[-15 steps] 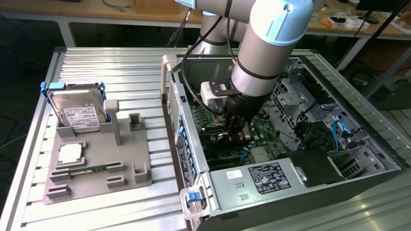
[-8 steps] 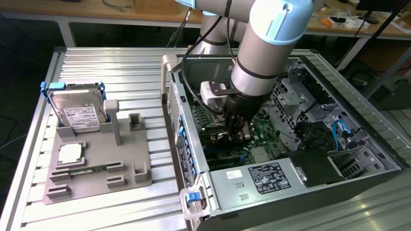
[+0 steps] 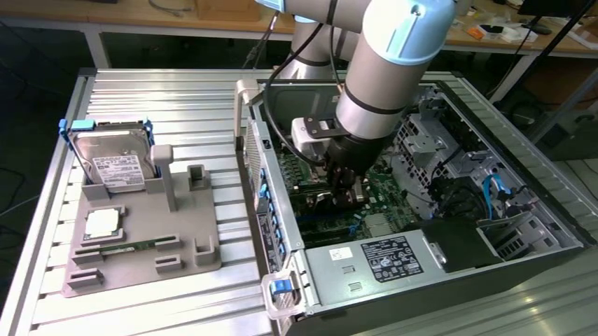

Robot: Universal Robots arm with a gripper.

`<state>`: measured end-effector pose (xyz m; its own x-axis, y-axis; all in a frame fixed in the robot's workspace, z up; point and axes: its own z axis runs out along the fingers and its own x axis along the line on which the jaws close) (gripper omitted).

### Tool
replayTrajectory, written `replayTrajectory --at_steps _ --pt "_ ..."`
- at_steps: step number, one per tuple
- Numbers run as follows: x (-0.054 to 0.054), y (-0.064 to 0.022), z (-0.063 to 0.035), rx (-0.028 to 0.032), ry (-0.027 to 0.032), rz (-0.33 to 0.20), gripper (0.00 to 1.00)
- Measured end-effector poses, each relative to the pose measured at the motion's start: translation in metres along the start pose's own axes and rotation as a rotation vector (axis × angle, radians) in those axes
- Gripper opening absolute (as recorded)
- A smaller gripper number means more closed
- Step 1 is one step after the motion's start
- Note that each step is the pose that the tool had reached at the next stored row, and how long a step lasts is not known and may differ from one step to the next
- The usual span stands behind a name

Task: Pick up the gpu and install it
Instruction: 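Insert the gpu into the slot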

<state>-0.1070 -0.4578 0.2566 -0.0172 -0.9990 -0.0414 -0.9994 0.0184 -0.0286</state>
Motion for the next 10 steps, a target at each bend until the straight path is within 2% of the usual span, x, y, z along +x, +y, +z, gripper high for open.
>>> replayTrajectory --at_steps 7,10 --pt "-0.0005 0.0 -0.0016 0.0016 -0.0019 0.0 0.27" --pt "-0.0004 0.0001 -0.0033 0.0012 -0.0004 0.0 0.27"
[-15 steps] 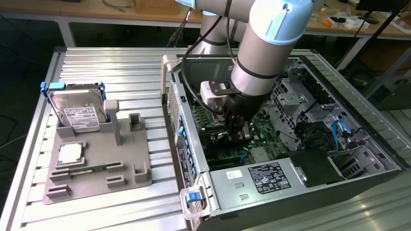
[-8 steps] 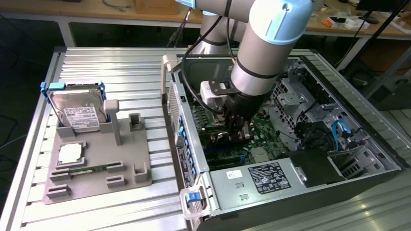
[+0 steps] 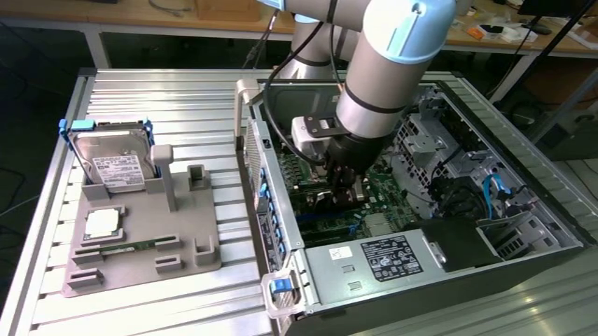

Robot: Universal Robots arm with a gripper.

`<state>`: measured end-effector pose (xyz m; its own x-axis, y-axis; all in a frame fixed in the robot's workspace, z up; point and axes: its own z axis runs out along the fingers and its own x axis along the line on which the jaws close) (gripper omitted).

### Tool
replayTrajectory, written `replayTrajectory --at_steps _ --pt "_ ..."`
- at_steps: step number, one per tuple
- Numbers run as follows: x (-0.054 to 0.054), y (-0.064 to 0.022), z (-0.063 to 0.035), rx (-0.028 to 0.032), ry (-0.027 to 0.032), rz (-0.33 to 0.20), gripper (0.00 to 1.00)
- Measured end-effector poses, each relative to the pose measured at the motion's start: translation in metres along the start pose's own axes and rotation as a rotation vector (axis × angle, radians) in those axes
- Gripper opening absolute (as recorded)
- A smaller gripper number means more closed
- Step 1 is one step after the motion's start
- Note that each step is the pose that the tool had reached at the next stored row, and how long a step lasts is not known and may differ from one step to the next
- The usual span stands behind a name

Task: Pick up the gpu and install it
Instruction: 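Insert the gpu into the slot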

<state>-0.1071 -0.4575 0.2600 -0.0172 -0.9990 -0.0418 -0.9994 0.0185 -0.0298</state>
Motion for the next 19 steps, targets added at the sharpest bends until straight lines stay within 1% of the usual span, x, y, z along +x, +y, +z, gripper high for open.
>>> replayTrajectory --at_steps 10,15,19 --pt "0.002 0.0004 0.0003 0.0001 0.0002 0.0 0.27" --pt "0.0024 0.0055 0.0004 0.0003 0.0001 0.0 0.27" --pt "0.0026 0.0057 0.0016 0.0 0.0004 0.0 0.27"
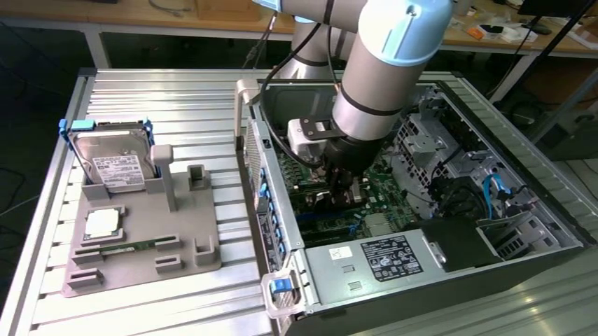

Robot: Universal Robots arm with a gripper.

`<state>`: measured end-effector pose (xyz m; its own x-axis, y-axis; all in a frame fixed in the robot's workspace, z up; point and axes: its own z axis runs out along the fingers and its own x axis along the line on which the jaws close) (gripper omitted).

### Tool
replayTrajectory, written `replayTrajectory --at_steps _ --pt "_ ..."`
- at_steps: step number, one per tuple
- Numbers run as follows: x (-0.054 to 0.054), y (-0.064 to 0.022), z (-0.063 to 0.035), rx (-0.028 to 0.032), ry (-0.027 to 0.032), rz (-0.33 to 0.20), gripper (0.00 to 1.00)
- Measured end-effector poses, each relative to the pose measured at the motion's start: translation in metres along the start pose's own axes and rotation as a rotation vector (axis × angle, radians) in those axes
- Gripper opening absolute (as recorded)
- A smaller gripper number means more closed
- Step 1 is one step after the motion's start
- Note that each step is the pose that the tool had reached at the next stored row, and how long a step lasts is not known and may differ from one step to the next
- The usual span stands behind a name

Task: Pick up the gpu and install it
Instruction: 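Insert the gpu into the slot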

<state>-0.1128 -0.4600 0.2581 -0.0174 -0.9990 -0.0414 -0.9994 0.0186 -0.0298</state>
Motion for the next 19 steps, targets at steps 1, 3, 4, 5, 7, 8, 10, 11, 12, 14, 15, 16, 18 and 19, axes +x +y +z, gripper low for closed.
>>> replayTrajectory --at_steps 1,3,4,5,7,8,10,11,12,14,15,16,18,19 --pt "0.0001 0.0 0.0001 0.0 0.0 0.0 0.27" --pt "0.0004 0.0 0.0005 0.0 0.0004 0.001 0.27" --pt "0.0005 0.0 0.0006 0.0 0.0009 0.001 0.27" --pt "0.0008 0.0 0.0007 0.0002 0.0014 0.001 0.27" --pt "0.0016 -0.0001 0.0008 0.0003 0.0017 0.003 0.27" --pt "0.0024 -0.0001 0.0008 0.0003 0.0018 0.004 0.27" --pt "0.0032 -0.0001 0.0008 0.0004 0.0018 0.006 0.27" --pt "0.0032 -0.0001 0.0007 0.0004 0.0019 0.006 0.27" --pt "0.0032 -0.0001 0.0008 0.0004 0.002 0.007 0.27" --pt "0.0034 0.0 0.0012 0.0003 0.0021 0.006 0.27" --pt "0.0034 0.0 0.0016 0.0002 0.0023 0.007 0.27" --pt "0.0034 0.0 0.0021 0.0001 0.0025 0.007 0.27" --pt "0.0035 0.0001 0.0036 -0.0001 0.0031 0.006 0.27" --pt "0.0036 0.0001 0.0043 -0.0001 0.0029 0.006 0.27"
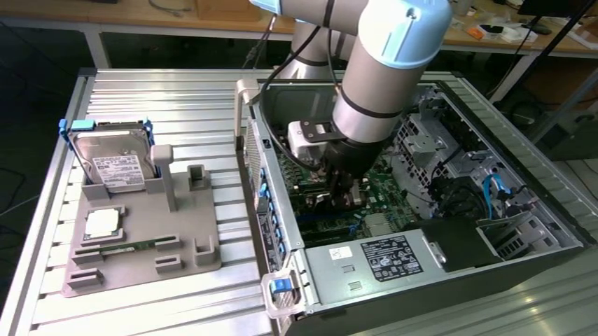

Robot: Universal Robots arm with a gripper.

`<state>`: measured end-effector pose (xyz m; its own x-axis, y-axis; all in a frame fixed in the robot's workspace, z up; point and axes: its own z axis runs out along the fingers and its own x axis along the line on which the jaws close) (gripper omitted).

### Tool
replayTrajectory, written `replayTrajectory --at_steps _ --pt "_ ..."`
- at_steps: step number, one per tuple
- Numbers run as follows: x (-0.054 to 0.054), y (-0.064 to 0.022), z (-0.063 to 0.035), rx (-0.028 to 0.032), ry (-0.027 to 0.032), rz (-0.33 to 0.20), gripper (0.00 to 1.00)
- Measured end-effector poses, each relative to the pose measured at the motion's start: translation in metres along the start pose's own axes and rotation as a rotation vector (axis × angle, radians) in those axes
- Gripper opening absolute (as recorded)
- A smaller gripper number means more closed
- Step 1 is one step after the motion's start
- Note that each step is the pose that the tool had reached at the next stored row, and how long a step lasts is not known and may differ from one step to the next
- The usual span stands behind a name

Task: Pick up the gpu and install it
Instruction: 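Insert the gpu into the slot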

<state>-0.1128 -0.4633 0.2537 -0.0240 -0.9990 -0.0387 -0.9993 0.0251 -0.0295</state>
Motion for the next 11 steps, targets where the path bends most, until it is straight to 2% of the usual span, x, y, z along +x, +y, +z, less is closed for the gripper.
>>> replayTrajectory --at_steps 8,11 --pt "-0.0004 0.0001 -0.0017 0.0014 -0.0027 0.0 0.27" --pt "-0.0003 0.0 -0.0042 0.0008 -0.0012 0.0 0.27"
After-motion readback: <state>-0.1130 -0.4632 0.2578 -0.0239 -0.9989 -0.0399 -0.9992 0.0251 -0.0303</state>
